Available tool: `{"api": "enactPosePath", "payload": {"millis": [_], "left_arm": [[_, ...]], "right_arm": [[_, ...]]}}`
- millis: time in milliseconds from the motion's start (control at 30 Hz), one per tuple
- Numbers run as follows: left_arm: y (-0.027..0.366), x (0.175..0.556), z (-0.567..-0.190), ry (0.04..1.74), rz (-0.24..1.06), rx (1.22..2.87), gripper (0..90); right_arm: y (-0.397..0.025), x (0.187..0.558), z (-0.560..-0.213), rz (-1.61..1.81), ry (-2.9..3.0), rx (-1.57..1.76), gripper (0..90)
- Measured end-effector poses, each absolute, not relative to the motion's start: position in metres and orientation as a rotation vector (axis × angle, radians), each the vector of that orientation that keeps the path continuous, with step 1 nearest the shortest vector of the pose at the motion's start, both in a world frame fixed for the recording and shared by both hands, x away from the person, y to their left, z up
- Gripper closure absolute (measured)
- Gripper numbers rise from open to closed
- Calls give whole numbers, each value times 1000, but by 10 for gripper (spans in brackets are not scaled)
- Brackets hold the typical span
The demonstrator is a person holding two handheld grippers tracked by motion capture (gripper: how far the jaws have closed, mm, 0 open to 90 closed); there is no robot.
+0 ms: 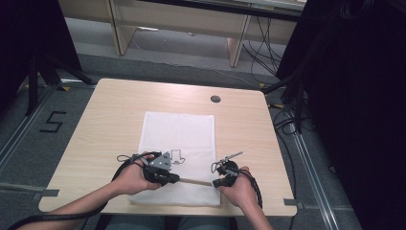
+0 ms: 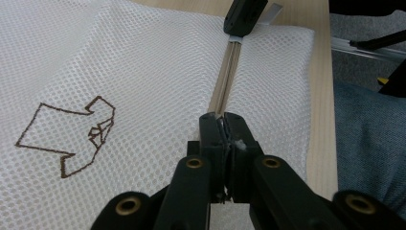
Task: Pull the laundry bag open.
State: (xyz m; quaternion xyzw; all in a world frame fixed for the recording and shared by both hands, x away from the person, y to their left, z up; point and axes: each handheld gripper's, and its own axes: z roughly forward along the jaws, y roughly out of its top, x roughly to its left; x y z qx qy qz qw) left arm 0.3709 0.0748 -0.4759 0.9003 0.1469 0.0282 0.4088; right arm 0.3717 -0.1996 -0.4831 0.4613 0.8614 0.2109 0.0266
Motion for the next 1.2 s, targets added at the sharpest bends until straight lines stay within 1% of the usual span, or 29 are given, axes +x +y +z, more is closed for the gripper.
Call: {"api": "enactPosePath", "payload": {"millis": [167,800,833,867,1100,1200], "left_arm": [[78,371,-475,353,81,2276,873],[88,369,-473,387,70,2264,873],[90,370,-473,364,78,2270,873],[90,369,-473,387,72,2269,873],[93,370,-474,377,77,2264,873],[94,369,-474,397,65,2254,873]], "right_arm": [[-200,372,-483,652,2660,1429,900],[-199,371,-483,656,2654,1455,900],[-199,371,-483,655,2655,1454,900],[-199,371,-483,654,2655,1455,900],[-199,371,-483,656,2654,1463,900],[-199,371,-483,656,2655,1464,900]]}}
